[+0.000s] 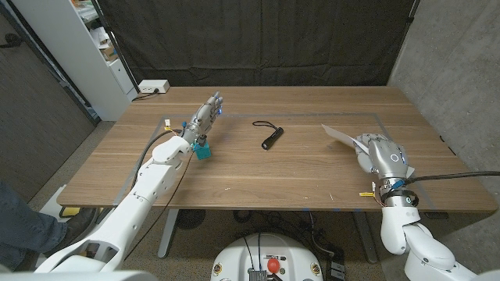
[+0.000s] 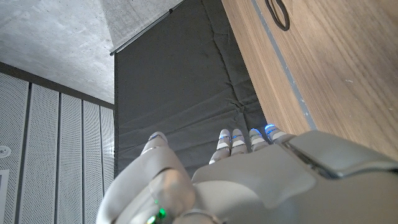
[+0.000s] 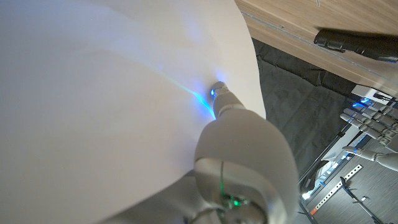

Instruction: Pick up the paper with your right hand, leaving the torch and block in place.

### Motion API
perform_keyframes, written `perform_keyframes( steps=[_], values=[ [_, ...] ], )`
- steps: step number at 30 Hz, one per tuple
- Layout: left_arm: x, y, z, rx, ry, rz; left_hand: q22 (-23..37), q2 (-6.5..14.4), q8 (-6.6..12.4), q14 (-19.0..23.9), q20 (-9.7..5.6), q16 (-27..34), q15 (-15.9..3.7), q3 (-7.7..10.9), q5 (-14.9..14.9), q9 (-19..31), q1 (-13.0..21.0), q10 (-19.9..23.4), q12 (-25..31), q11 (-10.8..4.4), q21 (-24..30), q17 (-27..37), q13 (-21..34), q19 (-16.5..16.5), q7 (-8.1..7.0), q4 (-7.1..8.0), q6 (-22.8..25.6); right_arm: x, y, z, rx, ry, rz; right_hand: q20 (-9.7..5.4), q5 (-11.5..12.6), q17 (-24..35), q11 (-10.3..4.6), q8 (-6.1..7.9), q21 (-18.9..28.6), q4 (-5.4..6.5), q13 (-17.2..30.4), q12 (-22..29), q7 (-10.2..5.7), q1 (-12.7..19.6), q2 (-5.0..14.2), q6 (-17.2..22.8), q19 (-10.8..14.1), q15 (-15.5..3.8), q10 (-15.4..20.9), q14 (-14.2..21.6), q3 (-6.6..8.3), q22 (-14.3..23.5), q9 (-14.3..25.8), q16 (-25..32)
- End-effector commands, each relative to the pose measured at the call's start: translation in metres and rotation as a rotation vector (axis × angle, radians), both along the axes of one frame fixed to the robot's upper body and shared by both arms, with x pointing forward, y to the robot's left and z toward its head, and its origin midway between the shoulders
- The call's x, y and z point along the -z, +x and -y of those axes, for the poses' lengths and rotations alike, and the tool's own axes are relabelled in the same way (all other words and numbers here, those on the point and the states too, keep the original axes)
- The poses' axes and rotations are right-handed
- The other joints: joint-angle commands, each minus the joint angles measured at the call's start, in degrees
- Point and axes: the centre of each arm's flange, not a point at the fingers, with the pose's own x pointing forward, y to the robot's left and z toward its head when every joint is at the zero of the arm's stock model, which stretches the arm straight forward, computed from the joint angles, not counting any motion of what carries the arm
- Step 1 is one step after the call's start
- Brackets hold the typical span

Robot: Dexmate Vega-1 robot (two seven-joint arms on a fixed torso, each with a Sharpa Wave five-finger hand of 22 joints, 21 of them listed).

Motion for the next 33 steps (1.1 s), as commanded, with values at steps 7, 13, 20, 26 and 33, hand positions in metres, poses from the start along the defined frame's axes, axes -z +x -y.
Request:
perform_keyframes(
  steps=[7, 13, 20, 26, 33],
  values=[
    [0.002, -0.006, -0.004, -0.002, -0.005, 0.010, 0.3, 0.3, 0.47, 0.1, 0.26, 0.2, 0.04, -0.07, -0.1, 0.1, -0.4, -0.1, 0.2, -0.48, -0.1, 0.1, 0.2, -3.4, 0.27, -0.22, 0.5, -0.013, -0.009, -0.002, -0.002, -0.007, 0.066, -0.58, -0.1, 0.2, 0.64, 0.37, -0.2, 0.33, 0.2, -0.3, 0.01, 0.9, -0.01, 0.4, 0.4, -3.77, 0.0, 0.2, 0.20, 0.1, 0.3, -0.1],
    [0.000, -0.006, -0.003, 0.001, 0.001, 0.013, 0.3, 0.3, 0.46, 0.1, 0.26, 0.2, 0.04, -0.10, -0.1, 0.1, -0.5, 0.0, 0.2, -0.52, -0.1, 0.1, 0.2, -3.4, 0.22, -0.21, 0.5, -0.018, -0.012, -0.004, -0.012, -0.013, 0.087, -1.57, -0.1, -0.1, 0.95, 0.45, -0.2, 0.38, 0.3, -0.4, 0.03, 1.1, -0.07, 0.3, 0.9, -3.55, 0.0, 0.2, 0.36, 0.0, 0.3, -0.7],
    [-0.001, -0.006, -0.001, 0.006, 0.004, 0.014, 0.3, 0.3, 0.46, 0.1, 0.27, 0.2, 0.01, -0.13, -0.1, 0.1, -0.5, -0.1, 0.2, -0.36, -0.1, 0.1, 0.2, -3.4, 0.24, -0.21, 0.6, -0.023, -0.014, -0.007, -0.030, -0.018, 0.102, -1.91, -0.1, -0.1, 0.98, 0.46, -0.3, 0.41, 0.4, -0.5, 0.17, 1.1, -0.08, 0.2, 1.0, -3.55, -0.1, 0.1, 0.37, 0.0, 0.3, -0.8],
    [-0.001, -0.007, -0.001, 0.004, 0.006, 0.014, 0.3, 0.3, 0.44, 0.1, 0.27, 0.1, -0.01, -0.14, -0.1, 0.1, -0.6, -0.1, 0.1, -0.31, -0.1, 0.1, 0.2, -3.4, 0.23, -0.22, 0.6, -0.028, -0.015, -0.008, -0.070, -0.012, 0.114, -1.92, -0.1, -0.1, 0.81, 0.58, -0.4, 0.43, 0.4, -0.6, 0.16, 1.2, -0.11, 0.3, 1.1, -3.54, 0.0, 0.1, 0.37, -0.1, 0.3, -1.0],
    [-0.001, -0.010, -0.001, 0.004, 0.008, 0.017, 0.3, 0.3, 0.41, 0.1, 0.26, 0.1, -0.02, -0.16, -0.1, 0.1, -0.6, -0.1, 0.1, -0.37, -0.1, 0.1, 0.2, -3.4, 0.20, -0.24, 0.5, -0.037, -0.015, -0.010, -0.120, -0.004, 0.135, -1.84, -0.1, -0.1, 0.60, 0.71, -0.7, 0.53, 0.5, -0.7, 0.24, 1.2, -0.20, 0.5, 0.5, -3.53, 0.1, 0.1, 0.27, -0.1, 0.3, -1.1]
  ],
)
